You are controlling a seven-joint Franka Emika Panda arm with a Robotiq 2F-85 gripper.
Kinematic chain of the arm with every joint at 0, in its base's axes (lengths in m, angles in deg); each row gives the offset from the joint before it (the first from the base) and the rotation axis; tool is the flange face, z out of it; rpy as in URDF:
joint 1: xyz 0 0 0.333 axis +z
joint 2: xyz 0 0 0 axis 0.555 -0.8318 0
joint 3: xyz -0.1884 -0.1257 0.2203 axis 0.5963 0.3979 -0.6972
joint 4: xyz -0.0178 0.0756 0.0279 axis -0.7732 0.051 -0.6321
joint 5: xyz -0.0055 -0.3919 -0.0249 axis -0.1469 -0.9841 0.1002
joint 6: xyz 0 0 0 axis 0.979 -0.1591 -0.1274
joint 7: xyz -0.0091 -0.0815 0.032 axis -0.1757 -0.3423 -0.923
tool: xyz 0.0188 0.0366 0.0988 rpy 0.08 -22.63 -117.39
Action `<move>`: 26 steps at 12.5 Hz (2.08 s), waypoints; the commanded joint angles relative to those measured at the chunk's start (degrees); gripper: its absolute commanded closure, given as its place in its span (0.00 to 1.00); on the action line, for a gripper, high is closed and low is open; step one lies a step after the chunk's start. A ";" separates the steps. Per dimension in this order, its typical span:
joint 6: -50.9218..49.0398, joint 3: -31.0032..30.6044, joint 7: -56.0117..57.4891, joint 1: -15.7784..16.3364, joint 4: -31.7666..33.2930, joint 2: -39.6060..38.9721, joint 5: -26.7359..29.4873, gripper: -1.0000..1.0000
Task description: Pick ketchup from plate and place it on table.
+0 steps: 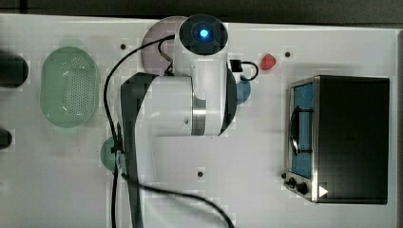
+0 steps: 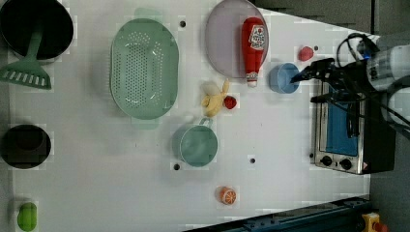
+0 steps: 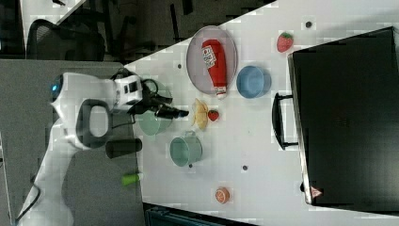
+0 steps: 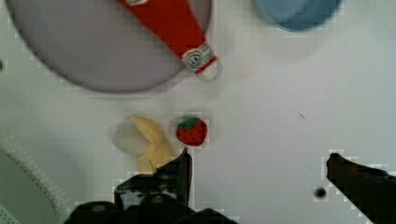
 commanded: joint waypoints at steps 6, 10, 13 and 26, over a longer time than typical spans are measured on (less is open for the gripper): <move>11.11 0.15 29.46 0.17 -7.97 -14.95 -0.09 0.00; 16.92 0.16 29.46 1.06 -11.08 -21.55 -0.24 0.00; 23.97 0.21 29.51 1.52 -13.16 -26.61 -2.89 0.00; 36.28 0.46 29.52 2.02 -15.46 -33.73 -7.66 0.38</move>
